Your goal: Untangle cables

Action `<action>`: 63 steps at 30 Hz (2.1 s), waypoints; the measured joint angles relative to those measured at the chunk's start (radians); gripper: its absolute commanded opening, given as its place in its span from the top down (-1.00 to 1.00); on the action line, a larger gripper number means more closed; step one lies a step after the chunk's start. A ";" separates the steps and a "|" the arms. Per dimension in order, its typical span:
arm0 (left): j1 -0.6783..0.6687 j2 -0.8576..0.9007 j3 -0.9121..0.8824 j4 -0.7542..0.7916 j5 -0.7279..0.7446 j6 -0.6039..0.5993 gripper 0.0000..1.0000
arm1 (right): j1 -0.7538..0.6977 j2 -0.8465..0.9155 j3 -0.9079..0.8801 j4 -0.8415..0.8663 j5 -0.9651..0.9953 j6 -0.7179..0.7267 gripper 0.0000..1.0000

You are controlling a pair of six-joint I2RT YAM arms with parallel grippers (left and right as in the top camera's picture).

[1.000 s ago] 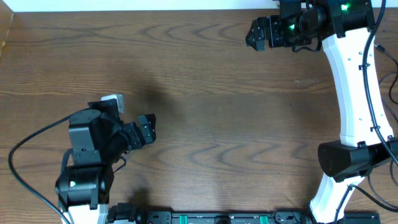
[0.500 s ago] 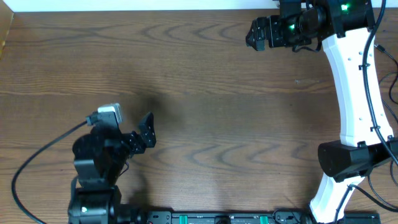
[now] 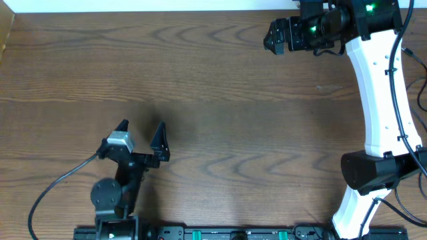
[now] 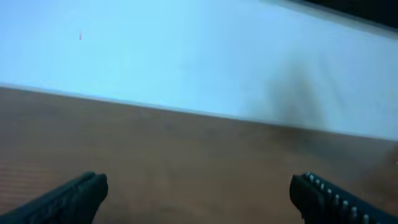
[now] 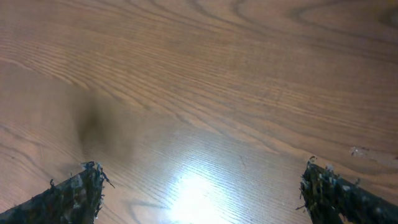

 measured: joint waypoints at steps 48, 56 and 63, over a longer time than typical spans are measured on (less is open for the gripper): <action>-0.040 -0.238 -0.136 -0.207 -0.132 0.163 -0.97 | 0.000 0.000 0.000 0.000 0.000 -0.003 -0.99; -0.040 -0.238 -0.135 -0.209 -0.138 0.107 -0.97 | 0.000 0.000 0.000 0.000 0.000 -0.003 -0.99; -0.040 -0.238 -0.135 -0.209 -0.143 0.031 -0.97 | 0.000 0.000 0.000 0.000 0.000 -0.003 -0.99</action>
